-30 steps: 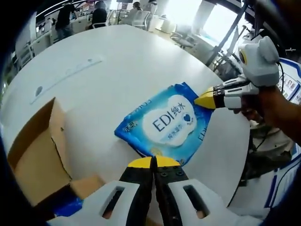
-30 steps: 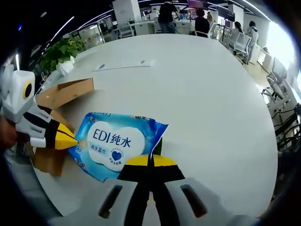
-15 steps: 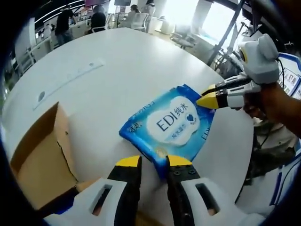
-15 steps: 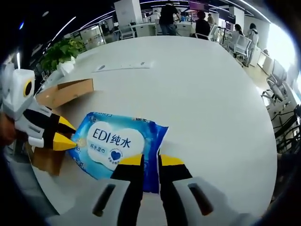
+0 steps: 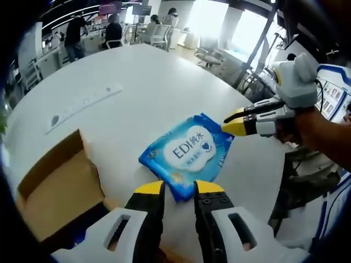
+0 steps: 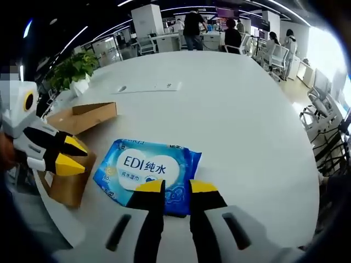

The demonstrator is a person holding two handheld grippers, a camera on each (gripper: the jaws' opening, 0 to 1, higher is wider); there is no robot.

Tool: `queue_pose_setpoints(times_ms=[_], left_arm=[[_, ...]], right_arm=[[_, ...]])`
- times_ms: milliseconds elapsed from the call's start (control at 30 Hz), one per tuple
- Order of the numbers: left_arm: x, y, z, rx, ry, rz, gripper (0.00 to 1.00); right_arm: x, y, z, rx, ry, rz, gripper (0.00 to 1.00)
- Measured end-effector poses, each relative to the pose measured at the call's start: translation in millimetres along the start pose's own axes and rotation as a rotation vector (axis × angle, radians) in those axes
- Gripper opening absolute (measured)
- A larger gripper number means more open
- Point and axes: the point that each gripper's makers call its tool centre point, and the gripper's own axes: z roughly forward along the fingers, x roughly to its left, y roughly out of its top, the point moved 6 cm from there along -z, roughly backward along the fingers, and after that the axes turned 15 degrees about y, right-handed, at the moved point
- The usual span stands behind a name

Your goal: Operate the shoe box by opening the lid, removing the specified soft item, and placing it in the target area until the item is outside and the box remains undamaged.

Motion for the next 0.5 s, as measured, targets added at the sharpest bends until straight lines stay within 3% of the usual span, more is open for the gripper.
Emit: queue_pose_setpoints(times_ms=[500], left_arm=[[47.9,-22.2,-46,-0.017,0.078,-0.049,0.17]], right_arm=[[52,9.7,-15,-0.024,0.003,-0.037,0.14]])
